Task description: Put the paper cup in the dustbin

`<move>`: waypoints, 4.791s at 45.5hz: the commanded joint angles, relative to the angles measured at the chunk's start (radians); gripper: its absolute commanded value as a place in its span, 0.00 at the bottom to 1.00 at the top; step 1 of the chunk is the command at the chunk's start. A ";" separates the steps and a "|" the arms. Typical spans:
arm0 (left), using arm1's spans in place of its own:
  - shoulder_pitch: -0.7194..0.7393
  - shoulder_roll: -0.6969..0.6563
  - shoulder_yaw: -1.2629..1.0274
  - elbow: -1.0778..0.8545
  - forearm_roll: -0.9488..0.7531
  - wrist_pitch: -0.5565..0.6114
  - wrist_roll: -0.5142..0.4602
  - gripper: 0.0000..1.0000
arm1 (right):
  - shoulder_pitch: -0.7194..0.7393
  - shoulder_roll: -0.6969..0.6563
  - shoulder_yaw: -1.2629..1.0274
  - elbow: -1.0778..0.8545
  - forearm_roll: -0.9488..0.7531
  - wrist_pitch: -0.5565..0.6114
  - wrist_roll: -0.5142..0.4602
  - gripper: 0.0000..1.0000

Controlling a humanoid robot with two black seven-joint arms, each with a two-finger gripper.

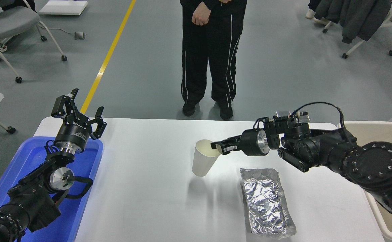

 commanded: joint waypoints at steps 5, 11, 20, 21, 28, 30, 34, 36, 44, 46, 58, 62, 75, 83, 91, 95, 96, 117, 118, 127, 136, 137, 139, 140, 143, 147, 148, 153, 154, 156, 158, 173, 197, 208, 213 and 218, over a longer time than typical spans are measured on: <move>0.000 0.000 0.000 0.000 0.000 0.000 0.000 1.00 | 0.203 -0.127 0.176 -0.011 0.101 0.154 0.007 0.00; 0.000 0.000 0.000 0.000 0.000 0.000 0.000 1.00 | 0.266 -0.182 0.178 -0.022 0.181 0.206 0.007 0.00; 0.000 0.000 0.000 0.001 0.000 0.000 0.000 1.00 | 0.274 -0.237 0.182 -0.034 0.193 0.228 0.007 0.00; 0.000 0.000 0.000 0.001 0.000 0.000 0.000 1.00 | 0.274 -0.243 0.184 -0.035 0.194 0.228 0.007 0.00; 0.000 0.000 0.000 0.000 0.000 0.000 0.000 1.00 | 0.255 -0.283 0.185 -0.133 0.242 0.236 0.005 0.00; 0.000 0.000 0.000 0.000 0.000 0.000 0.000 1.00 | 0.240 -0.292 0.185 -0.176 0.262 0.245 0.005 0.00; 0.000 0.000 0.000 0.001 0.000 0.000 0.000 1.00 | 0.191 -0.321 0.185 -0.259 0.308 0.269 0.005 0.00; 0.000 0.000 0.000 0.000 0.000 0.000 0.000 1.00 | 0.169 -0.343 0.185 -0.299 0.323 0.274 0.003 0.00; 0.000 0.000 0.000 0.000 0.000 0.000 0.000 1.00 | 0.054 -0.438 0.187 -0.439 0.375 0.275 -0.015 0.00; 0.000 0.000 0.002 0.000 0.000 0.000 0.000 1.00 | 0.022 -0.465 0.187 -0.460 0.391 0.275 -0.026 0.00; 0.000 0.000 0.002 0.000 0.000 0.000 0.000 1.00 | -0.186 -0.556 0.193 -0.592 0.490 0.245 -0.125 0.00; 0.000 0.000 0.000 0.000 0.000 0.000 0.000 1.00 | -0.251 -0.556 0.207 -0.624 0.500 0.203 -0.177 0.00; 0.000 0.000 0.000 0.000 0.000 0.000 0.000 1.00 | -0.430 -0.548 0.267 -0.626 0.495 0.041 -0.328 0.00; 0.000 0.000 0.000 0.000 0.000 0.000 0.000 1.00 | -0.507 -0.522 0.271 -0.626 0.495 -0.070 -0.394 0.00; 0.000 0.000 0.000 0.000 0.000 0.000 0.000 1.00 | -0.576 -0.492 0.317 -0.624 0.498 -0.085 -0.405 0.00; 0.000 0.000 0.000 0.000 0.000 0.000 0.000 1.00 | -0.610 -0.452 0.333 -0.624 0.498 -0.088 -0.405 0.00; 0.000 0.000 0.000 0.000 0.000 0.000 0.000 1.00 | -0.618 -0.438 0.334 -0.624 0.498 -0.091 -0.405 0.00; 0.000 0.000 0.000 0.000 0.000 0.000 0.000 1.00 | -0.688 -0.317 0.376 -0.624 0.503 -0.151 -0.406 0.24; 0.000 0.000 0.000 0.001 0.000 0.000 0.000 1.00 | -0.688 -0.318 0.377 -0.624 0.507 -0.156 -0.406 0.37; 0.000 0.000 0.000 0.000 0.000 0.000 0.000 1.00 | -0.687 -0.323 0.377 -0.623 0.523 -0.232 -0.405 0.97; 0.000 0.000 0.000 0.000 0.000 0.000 0.000 1.00 | -0.678 -0.321 0.380 -0.618 0.532 -0.235 -0.405 0.99; 0.000 0.000 0.000 0.000 0.000 0.000 0.000 1.00 | -0.674 -0.321 0.382 -0.618 0.539 -0.234 -0.405 0.99; 0.000 0.000 0.000 0.001 0.000 0.000 0.000 1.00 | -0.662 -0.320 0.380 -0.615 0.556 -0.231 -0.405 0.99; 0.000 0.000 0.000 0.000 0.000 0.000 0.000 1.00 | -0.653 -0.321 0.380 -0.614 0.569 -0.231 -0.405 0.99; 0.000 0.000 0.000 0.001 0.000 0.000 0.000 1.00 | -0.622 -0.323 0.380 -0.614 0.608 -0.229 -0.406 0.99; 0.000 0.000 0.000 0.000 0.000 0.000 0.000 1.00 | -0.563 -0.328 0.382 -0.612 0.662 -0.223 -0.406 0.99; 0.000 0.000 0.000 0.000 0.000 0.000 0.000 1.00 | -0.543 -0.329 0.385 -0.612 0.676 -0.220 -0.406 0.99; 0.000 0.000 0.000 0.000 0.000 0.000 0.000 1.00 | -0.419 -0.384 0.446 -0.595 0.759 -0.167 -0.394 0.99; 0.000 0.000 0.000 0.000 0.000 0.000 0.000 1.00 | -0.394 -0.398 0.458 -0.589 0.770 -0.160 -0.392 0.99; 0.000 0.000 0.000 0.001 0.000 0.000 0.000 1.00 | -0.340 -0.415 0.483 -0.575 0.783 -0.157 -0.391 0.99; 0.000 0.000 0.002 0.000 0.000 0.000 0.000 1.00 | -0.284 -0.424 0.500 -0.568 0.785 -0.157 -0.389 0.99; 0.000 0.000 0.000 0.001 0.000 0.000 0.000 1.00 | 0.013 -0.622 0.662 -0.165 0.777 -0.139 -0.392 1.00; 0.000 0.000 0.000 0.000 0.000 0.000 0.000 1.00 | -0.208 -0.671 1.302 0.250 0.768 -0.059 -0.391 1.00; 0.000 0.000 0.000 0.001 0.000 0.000 0.000 1.00 | -0.407 -0.582 1.353 0.281 0.768 -0.001 -0.391 1.00; 0.000 0.000 0.000 0.000 0.000 0.000 0.000 1.00 | -0.489 -0.533 1.405 0.281 0.768 0.027 -0.391 1.00; 0.000 0.000 0.000 0.000 0.000 0.000 0.000 1.00 | -0.564 -0.467 1.494 0.279 0.768 0.051 -0.391 1.00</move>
